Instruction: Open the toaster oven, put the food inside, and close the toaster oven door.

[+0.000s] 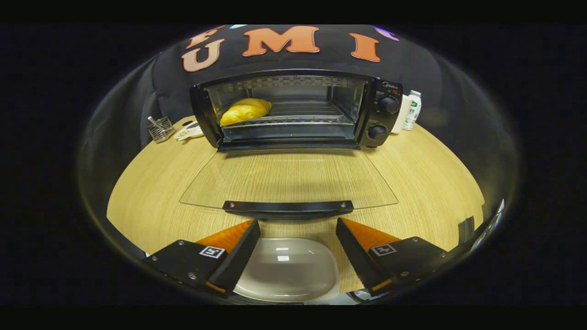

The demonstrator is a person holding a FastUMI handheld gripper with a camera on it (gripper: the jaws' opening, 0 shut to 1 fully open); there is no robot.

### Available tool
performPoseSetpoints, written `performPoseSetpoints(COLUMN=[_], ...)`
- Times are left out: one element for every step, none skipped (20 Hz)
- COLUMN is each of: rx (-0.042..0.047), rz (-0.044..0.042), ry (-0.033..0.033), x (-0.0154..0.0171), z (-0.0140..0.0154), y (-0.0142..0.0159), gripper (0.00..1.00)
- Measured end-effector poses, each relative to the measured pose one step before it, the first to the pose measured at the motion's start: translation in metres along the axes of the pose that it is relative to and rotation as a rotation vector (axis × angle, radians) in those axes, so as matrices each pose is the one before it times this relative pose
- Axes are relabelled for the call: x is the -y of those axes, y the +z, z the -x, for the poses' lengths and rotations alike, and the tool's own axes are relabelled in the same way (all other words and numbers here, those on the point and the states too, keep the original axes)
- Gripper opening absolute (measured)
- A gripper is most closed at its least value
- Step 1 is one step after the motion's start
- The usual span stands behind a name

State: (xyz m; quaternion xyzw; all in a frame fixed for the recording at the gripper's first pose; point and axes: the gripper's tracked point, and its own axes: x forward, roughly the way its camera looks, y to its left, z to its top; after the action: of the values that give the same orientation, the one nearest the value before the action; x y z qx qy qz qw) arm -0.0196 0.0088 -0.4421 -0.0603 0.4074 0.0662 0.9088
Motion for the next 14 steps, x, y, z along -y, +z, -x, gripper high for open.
performPoseSetpoints(rx=[0.00058, -0.00508, -0.01629, 0.00169, 0.00525, 0.00787, 0.00296, 0.00568, 0.00818, 0.00970, 0.01391, 0.00823, 0.00736, 0.00921], rz=[-0.00594, 0.00020, 0.00605, 0.00063, -0.00371, -0.00797, -0.00137, 0.00235, 0.00251, 0.00186, -0.00093, -0.00082, -0.00216, -0.00158], ry=[-0.00101, 0.00004, -0.00051, -0.00058, 0.00020, 0.00019, 0.00018, 0.00036, 0.00018, 0.00114, 0.00085, 0.00122, 0.00141, 0.00039], x=[0.00090, -0.00020, -0.00010, 0.00013, -0.00003, -0.00039, -0.00056, 0.00101, 0.00021, -0.00027, -0.00054, -0.00063, 0.00024, -0.00074], z=[-0.00254, -0.00482, 0.00257, -0.00008, 0.00141, 0.00214, 0.00157, 0.00303, 0.00359, 0.00252, 0.00388, 0.00234, 0.00402, 0.00279], y=[0.00166, 0.00053, -0.00388, 0.00111, 0.00234, 0.00328, 0.00134, 0.00369, 0.00309, 0.00470, 0.00457, 0.00435, 0.00463, 0.00458], gripper=[0.99, 0.99, 0.99, 1.00, 0.99, 1.00, 1.00, 0.99, 0.99, 0.99, 1.00, 0.99, 0.99, 0.99])
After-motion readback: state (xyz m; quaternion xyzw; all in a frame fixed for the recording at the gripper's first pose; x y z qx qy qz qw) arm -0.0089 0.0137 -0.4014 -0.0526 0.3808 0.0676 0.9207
